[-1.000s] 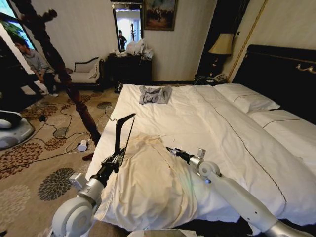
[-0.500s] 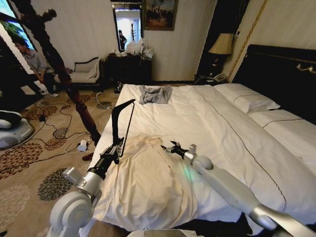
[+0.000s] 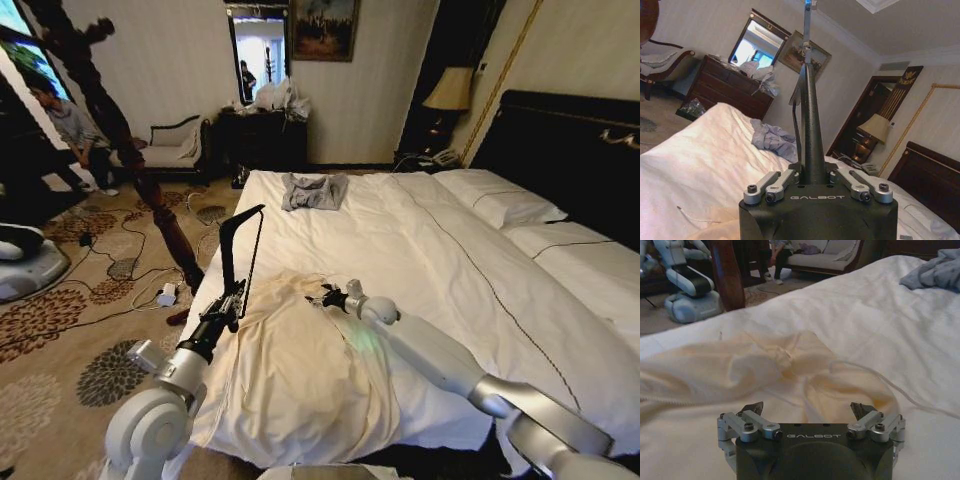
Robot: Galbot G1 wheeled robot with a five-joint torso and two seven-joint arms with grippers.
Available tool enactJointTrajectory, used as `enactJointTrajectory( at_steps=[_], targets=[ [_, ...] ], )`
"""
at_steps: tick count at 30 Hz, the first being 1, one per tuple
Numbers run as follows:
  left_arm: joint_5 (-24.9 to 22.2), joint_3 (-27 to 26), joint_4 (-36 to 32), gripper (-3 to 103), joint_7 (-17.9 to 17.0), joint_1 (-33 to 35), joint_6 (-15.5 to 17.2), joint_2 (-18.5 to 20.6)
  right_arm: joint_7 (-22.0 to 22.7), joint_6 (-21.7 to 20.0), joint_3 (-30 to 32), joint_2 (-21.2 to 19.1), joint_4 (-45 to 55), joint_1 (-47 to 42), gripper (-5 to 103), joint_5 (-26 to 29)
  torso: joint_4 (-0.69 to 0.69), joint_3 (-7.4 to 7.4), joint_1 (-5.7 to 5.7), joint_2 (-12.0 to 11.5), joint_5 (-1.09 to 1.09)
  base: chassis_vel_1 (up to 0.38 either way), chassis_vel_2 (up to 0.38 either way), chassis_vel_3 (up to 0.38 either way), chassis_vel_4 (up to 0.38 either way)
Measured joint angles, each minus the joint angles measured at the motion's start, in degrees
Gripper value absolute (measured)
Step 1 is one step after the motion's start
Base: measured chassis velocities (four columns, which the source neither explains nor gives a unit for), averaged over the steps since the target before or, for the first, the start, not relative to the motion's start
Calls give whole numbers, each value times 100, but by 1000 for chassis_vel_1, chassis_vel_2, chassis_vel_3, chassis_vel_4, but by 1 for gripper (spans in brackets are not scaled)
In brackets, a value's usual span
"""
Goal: Pick up the clothes from the bed and hang them on the clothes hanger.
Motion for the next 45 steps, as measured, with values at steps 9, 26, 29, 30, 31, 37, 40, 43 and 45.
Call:
enactJointTrajectory(
  at_steps=[9, 26, 29, 30, 31, 37, 40, 43, 45],
  targets=[
    [-72, -120, 90, 20, -62, -62, -16, 1, 201, 6, -204, 294, -98, 124, 95, -130, -1, 0, 0, 0, 0, 0, 0, 0, 0],
    [-99, -145, 133, 20, -106, -36, -45, 39, 744, -67, -365, 507, -418, 264, 30, -627, -1, 0, 0, 0, 1, 0, 0, 0, 0],
    [-99, -137, 134, 20, -130, -36, -46, 38, 786, 62, -346, 465, -417, 230, 19, -712, 0, 0, 0, 0, 1, 0, 0, 0, 0],
    [-99, -128, 135, 20, -137, -37, -47, 35, 787, 89, -335, 448, -419, 217, 19, -736, 0, 0, 0, 0, 1, 0, 0, 0, 0],
    [-98, -122, 134, 20, -143, -37, -47, 32, 786, 103, -325, 431, -420, 206, 14, -747, 0, 0, 0, 0, 1, 0, 0, 0, 0],
    [-243, -102, 101, 20, -201, -24, -46, -6, 691, 257, -158, 155, -210, 75, 1, -681, 0, 0, 0, 0, 2, 0, 0, 0, 0],
    [-343, -103, 80, 20, -203, 8, -38, 2, 692, 303, 12, -56, 57, 12, 1, -385, 2, 0, 0, 0, 3, 0, 0, 0, 0],
    [-363, 15, 29, 20, -185, 107, -39, 103, 759, 306, 314, -371, 515, -71, 1, 58, 0, -1, 0, 0, 2, 0, 0, 0, 0],
    [-306, 246, -6, 20, -105, 252, -53, 274, 818, 254, 626, -702, 1037, -156, 1, 488, -1, -1, 0, 0, 3, 0, 0, 0, 0]
  ],
)
